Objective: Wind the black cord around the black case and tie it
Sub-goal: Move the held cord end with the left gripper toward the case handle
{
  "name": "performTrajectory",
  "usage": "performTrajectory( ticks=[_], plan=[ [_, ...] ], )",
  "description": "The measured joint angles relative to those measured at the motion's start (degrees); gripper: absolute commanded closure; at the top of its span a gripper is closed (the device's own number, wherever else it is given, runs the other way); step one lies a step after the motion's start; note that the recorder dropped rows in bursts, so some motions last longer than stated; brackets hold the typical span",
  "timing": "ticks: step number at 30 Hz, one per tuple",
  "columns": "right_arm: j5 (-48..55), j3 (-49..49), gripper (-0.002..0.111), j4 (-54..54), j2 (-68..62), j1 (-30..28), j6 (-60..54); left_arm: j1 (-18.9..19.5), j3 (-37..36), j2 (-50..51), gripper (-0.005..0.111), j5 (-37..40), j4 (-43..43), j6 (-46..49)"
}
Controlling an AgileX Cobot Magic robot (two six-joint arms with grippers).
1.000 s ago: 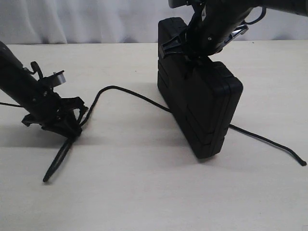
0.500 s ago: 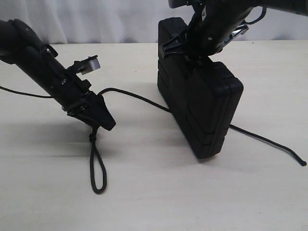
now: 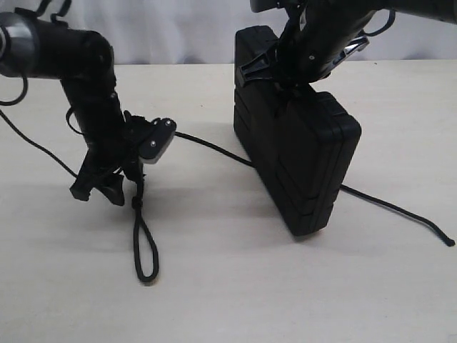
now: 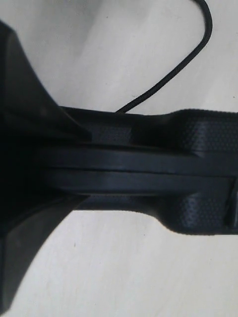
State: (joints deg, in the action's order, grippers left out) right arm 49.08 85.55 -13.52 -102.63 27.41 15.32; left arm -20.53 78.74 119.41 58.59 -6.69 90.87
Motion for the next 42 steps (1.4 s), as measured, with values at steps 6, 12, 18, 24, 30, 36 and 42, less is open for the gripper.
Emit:
performTrajectory(
  ticks=[6, 12, 18, 24, 30, 36, 42],
  plan=[
    [0.1, 0.0, 0.104, 0.0, 0.0, 0.0, 0.0, -4.7, 0.0, 0.0, 0.057, -2.6, 6.7, 1.9],
    [0.7, 0.1, 0.104, 0.0, 0.0, 0.0, -0.2, -6.1, -2.0, 0.0, 0.057, -6.0, 8.4, 2.7],
    [0.9, 0.2, 0.104, 0.1, 0.0, 0.0, -0.8, -6.8, -4.6, 0.0, 0.058, -7.8, 11.1, 4.5],
    [1.0, 0.2, 0.104, 0.2, 0.0, 0.0, -1.1, -7.1, -8.0, -0.5, 0.087, -12.4, 12.3, 5.4],
    [1.0, 0.2, 0.104, 0.2, 0.0, 0.0, -1.2, -7.3, -9.0, -1.0, 0.107, -15.8, 12.3, 4.3],
    [1.0, 0.2, 0.104, 0.2, 0.0, 0.0, -1.2, -7.3, -9.2, -0.8, 0.107, -25.3, 5.0, -11.5],
    [1.0, 0.2, 0.104, 0.2, 0.0, 0.0, -1.2, -7.4, -9.3, -0.4, 0.107, -33.5, 2.3, -24.6]
  ],
)
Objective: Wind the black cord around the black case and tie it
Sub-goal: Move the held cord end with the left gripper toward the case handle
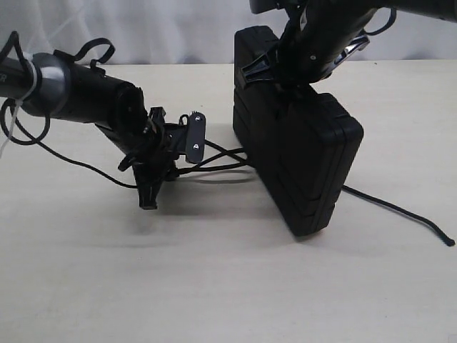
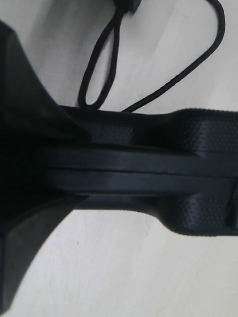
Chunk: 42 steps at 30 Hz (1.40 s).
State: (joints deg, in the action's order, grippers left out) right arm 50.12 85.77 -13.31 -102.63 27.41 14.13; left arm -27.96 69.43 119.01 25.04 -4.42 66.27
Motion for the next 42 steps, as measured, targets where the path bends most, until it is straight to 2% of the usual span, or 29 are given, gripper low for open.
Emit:
performTrajectory(
  ticks=[4, 10, 12, 20, 24, 30, 32, 42],
  plan=[
    [0.0, 0.0, 0.101, 0.0, 0.0, 0.0, 0.0, 0.0, -0.1, -0.7, 0.107, -0.6, -0.3, -2.5],
    [0.0, 0.0, 0.080, 0.0, 0.0, 0.0, -0.1, 0.0, -0.1, -3.8, 0.107, -1.7, -0.4, -4.6],
    [0.1, 0.0, 0.076, -0.3, 0.0, 0.0, -0.5, 0.0, -0.1, -4.4, 0.107, -1.7, -0.4, -5.2],
    [1.4, 0.0, 0.075, -1.3, 0.2, 0.0, -2.5, 0.0, -0.1, -4.6, 0.107, -1.7, -2.4, -6.2],
    [1.4, 0.0, 0.075, 1.5, 0.2, 0.0, -4.9, 0.0, -0.1, -4.6, 0.107, -1.7, -3.4, -6.2],
    [1.1, 0.0, 0.057, 3.1, 0.3, 0.0, -6.3, 0.0, -0.1, -4.6, 0.107, -1.4, -4.4, -6.2],
    [1.0, 0.0, 0.055, 3.2, 0.3, 0.0, -6.4, 0.0, -0.1, -4.6, 0.107, -1.4, -4.6, -6.2],
    [1.0, 0.1, 0.055, 3.8, 0.3, 0.0, -8.5, 0.0, -0.1, -4.6, 0.107, -1.4, -4.9, -6.2]
  ],
)
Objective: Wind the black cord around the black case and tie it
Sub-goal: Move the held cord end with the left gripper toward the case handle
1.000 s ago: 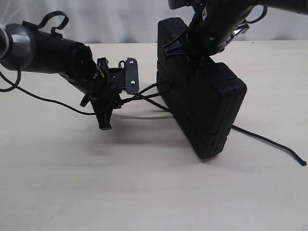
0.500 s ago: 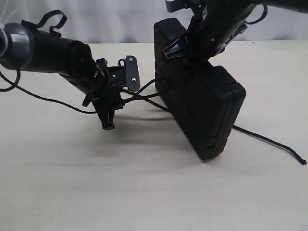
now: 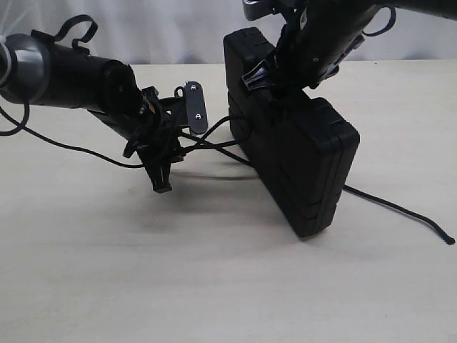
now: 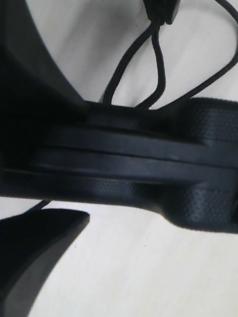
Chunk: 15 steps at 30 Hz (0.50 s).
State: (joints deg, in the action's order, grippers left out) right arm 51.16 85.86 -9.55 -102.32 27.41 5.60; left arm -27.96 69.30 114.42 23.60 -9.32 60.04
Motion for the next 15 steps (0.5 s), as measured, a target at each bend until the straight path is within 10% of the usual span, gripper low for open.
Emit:
performTrajectory(
  ticks=[15],
  plan=[
    [2.4, 0.9, 0.055, 7.4, -0.3, 0.0, -6.6, 0.0, 0.0, 0.0, 0.107, -0.1, 0.0, 0.0]
  ],
)
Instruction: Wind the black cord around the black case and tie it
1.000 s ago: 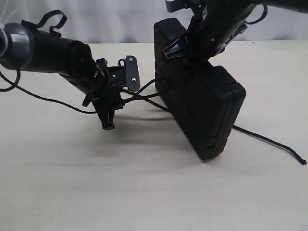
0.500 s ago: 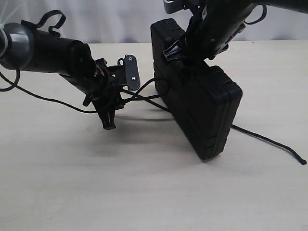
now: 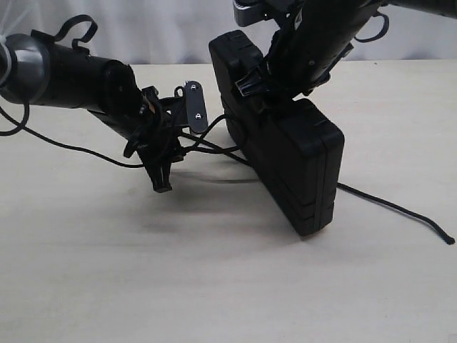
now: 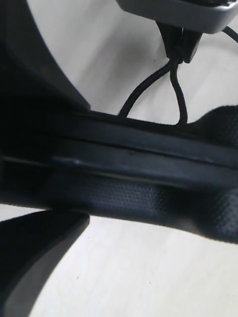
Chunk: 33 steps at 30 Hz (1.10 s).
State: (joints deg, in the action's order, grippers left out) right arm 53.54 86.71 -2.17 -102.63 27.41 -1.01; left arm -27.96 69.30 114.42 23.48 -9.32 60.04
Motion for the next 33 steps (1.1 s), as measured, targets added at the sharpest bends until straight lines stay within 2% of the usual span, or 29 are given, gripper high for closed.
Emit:
performTrajectory(
  ticks=[15, 33],
  plan=[
    [0.1, 0.0, 0.055, 0.0, 0.0, 0.0, -0.1, 0.0, 0.0, -4.2, 0.107, -2.1, -3.4, 0.0],
    [1.0, 0.0, 0.055, 1.0, 2.4, 0.0, -1.5, 0.0, 0.0, -4.4, 0.107, -2.3, -4.3, 0.0]
  ],
)
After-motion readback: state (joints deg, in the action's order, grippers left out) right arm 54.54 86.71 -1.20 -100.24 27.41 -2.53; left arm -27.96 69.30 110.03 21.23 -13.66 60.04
